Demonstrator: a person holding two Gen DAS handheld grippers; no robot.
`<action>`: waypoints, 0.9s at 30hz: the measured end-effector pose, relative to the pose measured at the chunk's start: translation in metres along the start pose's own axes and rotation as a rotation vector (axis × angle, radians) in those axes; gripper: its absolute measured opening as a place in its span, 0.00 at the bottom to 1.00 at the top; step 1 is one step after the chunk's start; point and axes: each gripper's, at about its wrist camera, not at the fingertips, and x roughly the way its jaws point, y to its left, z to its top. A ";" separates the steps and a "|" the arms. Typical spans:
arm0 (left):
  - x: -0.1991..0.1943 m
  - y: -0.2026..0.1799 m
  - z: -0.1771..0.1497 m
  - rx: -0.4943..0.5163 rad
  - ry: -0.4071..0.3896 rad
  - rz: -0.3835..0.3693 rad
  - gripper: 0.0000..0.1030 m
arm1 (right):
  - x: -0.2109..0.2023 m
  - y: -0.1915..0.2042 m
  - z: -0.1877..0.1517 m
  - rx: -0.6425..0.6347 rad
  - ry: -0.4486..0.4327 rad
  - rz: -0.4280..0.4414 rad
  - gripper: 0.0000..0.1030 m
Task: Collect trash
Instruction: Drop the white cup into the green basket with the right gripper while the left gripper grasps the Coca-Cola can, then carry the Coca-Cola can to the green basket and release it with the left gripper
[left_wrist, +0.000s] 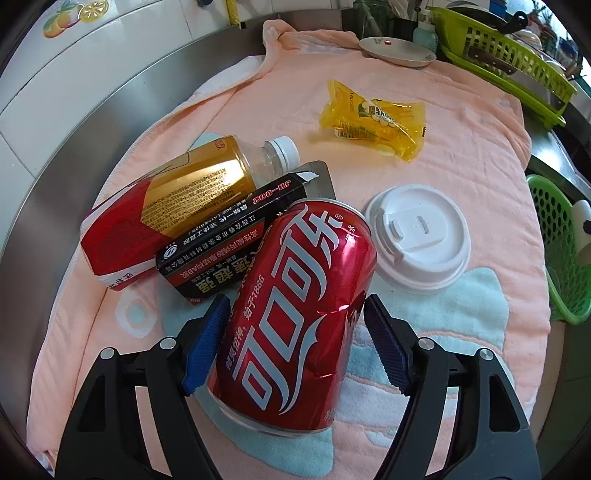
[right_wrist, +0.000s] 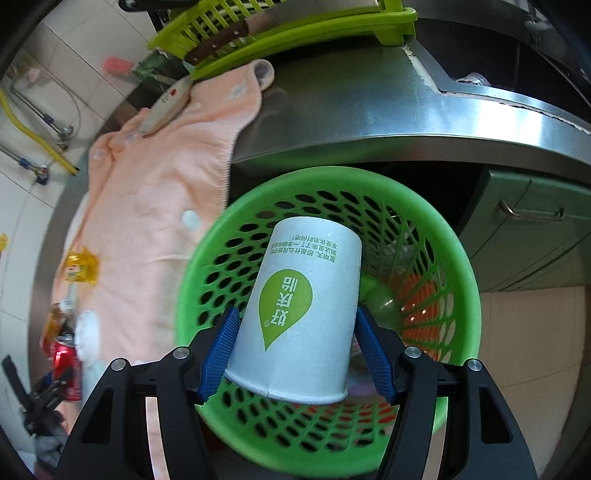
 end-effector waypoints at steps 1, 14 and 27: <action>0.001 0.000 0.001 0.001 0.000 0.000 0.71 | 0.007 -0.001 0.003 -0.010 0.014 -0.011 0.60; 0.001 -0.003 0.001 0.000 0.000 -0.004 0.70 | 0.058 -0.012 0.013 -0.014 0.076 -0.071 0.61; 0.003 -0.001 0.002 0.004 0.008 -0.030 0.70 | 0.027 -0.006 -0.003 -0.036 0.022 -0.037 0.62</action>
